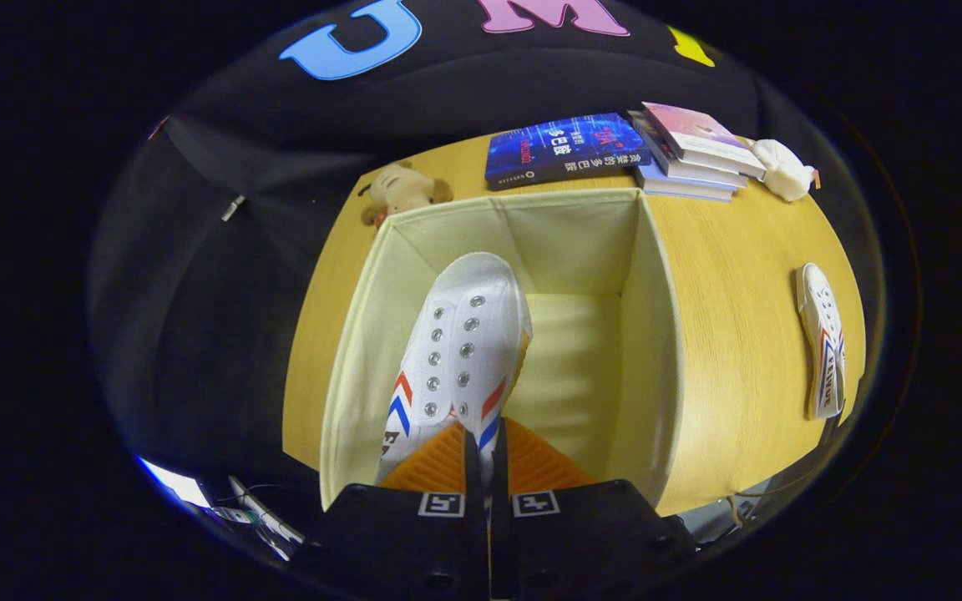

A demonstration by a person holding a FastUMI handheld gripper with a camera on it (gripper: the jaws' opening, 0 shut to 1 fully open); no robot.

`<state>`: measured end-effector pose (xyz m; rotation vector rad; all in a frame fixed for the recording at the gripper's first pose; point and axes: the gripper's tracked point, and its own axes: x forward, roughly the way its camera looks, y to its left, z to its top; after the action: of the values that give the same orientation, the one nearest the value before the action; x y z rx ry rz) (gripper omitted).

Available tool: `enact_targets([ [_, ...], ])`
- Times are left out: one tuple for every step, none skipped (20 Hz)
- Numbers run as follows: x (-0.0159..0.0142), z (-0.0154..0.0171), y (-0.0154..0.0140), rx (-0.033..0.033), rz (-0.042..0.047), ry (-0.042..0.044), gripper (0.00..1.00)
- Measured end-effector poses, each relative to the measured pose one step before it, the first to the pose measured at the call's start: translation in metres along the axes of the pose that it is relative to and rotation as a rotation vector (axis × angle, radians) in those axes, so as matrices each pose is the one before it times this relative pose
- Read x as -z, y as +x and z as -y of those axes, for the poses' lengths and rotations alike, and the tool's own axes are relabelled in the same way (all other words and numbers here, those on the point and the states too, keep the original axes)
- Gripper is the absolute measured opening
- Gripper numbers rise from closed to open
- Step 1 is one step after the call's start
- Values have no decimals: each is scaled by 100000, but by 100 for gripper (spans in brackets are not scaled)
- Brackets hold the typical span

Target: Open the storage box then place both shoes into the box .Put the left shoe in first, then the right shoe, with the right side of both shoes facing outward in a uniform manner.

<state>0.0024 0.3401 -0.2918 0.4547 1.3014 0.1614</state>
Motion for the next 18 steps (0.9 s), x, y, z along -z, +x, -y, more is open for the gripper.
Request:
enact_targets([
  [175,-75,756,1143,-941,-1107,6],
  [392,-26,782,483,-720,-584,6],
  [55,-254,536,43,-685,-319,6],
  [42,-287,460,-335,-509,-684,6],
  [-123,-343,423,-715,93,-1383,6],
  [-89,-346,131,-1741,-10,-1476,11],
  [-54,-751,-127,-3060,703,-711,16],
  [-604,-553,80,-1660,2002,-1185,28],
  [-388,-330,-1711,-2126,2282,-1990,41],
  [-542,431,-1217,469,2380,-3307,60],
  [-272,375,-791,-193,3229,-2771,79],
  [-424,513,-1244,-297,3076,-1571,98],
  [-387,334,-1259,-564,3206,-928,99],
  [-573,838,-1750,-121,2746,-498,99],
  [-817,1055,-1823,8,3255,-697,99],
  [-1084,1265,-1741,756,3757,-1055,99],
  [-1099,1834,-1484,1905,3657,-1531,99],
  [-1031,2066,-1576,2759,3603,-1812,99],
])
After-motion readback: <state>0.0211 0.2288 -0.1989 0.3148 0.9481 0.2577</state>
